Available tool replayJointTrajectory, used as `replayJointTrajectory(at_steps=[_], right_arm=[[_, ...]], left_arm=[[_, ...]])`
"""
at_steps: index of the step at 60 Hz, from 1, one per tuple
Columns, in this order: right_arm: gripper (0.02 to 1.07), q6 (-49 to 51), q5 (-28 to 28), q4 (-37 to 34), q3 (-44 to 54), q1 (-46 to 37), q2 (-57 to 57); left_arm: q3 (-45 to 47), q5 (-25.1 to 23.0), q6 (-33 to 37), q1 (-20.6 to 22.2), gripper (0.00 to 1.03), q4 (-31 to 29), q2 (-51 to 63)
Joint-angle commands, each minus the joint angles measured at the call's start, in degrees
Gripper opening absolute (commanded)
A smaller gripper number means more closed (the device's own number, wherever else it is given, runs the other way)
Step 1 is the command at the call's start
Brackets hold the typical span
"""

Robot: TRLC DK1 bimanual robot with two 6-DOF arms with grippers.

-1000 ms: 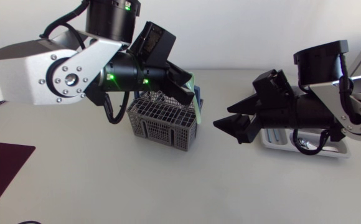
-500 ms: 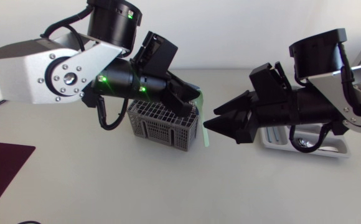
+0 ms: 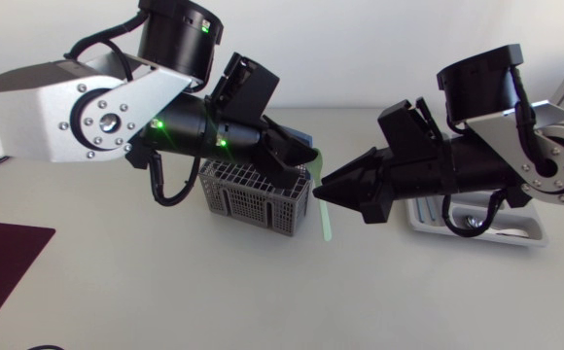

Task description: Transfer all utensils from the basket to the drawer tray.

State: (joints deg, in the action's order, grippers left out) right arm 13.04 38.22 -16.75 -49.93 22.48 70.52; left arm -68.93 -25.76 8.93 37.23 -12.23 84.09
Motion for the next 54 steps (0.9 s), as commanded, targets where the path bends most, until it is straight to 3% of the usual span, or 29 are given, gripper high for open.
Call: replayJointTrajectory(at_steps=[1, 6, 27, 36, 39, 46, 50, 54], right_arm=[[0.29, -1.4, 0.8, -0.7, -1.3, 0.7, 0.8], [0.2, -1.4, 1.6, -0.7, -1.0, 1.0, 0.5], [0.08, -1.5, 1.0, -0.4, -0.3, 1.7, 0.4], [0.08, -1.0, 0.6, -1.8, -0.2, 2.0, 0.7], [0.08, -0.1, -0.2, -3.0, -0.1, 2.6, 0.8], [0.08, 0.8, -1.2, -3.9, 0.5, 2.7, 1.1], [0.08, 1.6, -1.2, -4.6, 0.7, 2.0, 1.4], [0.08, 3.0, -1.2, -6.1, 0.7, 1.0, 1.5]], left_arm=[[-0.6, -1.0, -1.1, -0.1, 0.04, -0.4, -0.2], [-0.6, -1.0, -1.1, 0.0, 0.04, -0.4, -0.2], [-0.5, -1.0, -1.5, -0.1, 0.07, -0.3, -0.2], [-0.9, -1.0, -1.8, -0.3, 0.33, -0.3, -0.2], [-1.4, -1.0, -1.8, -0.6, 0.5, -0.3, -0.2], [-2.4, -0.8, -2.7, -1.5, 0.71, -0.1, -0.2], [-2.8, -0.4, -3.3, -2.3, 0.8, 0.3, -0.6], [-3.1, 0.6, -3.7, -3.0, 0.84, 0.8, -1.3]])
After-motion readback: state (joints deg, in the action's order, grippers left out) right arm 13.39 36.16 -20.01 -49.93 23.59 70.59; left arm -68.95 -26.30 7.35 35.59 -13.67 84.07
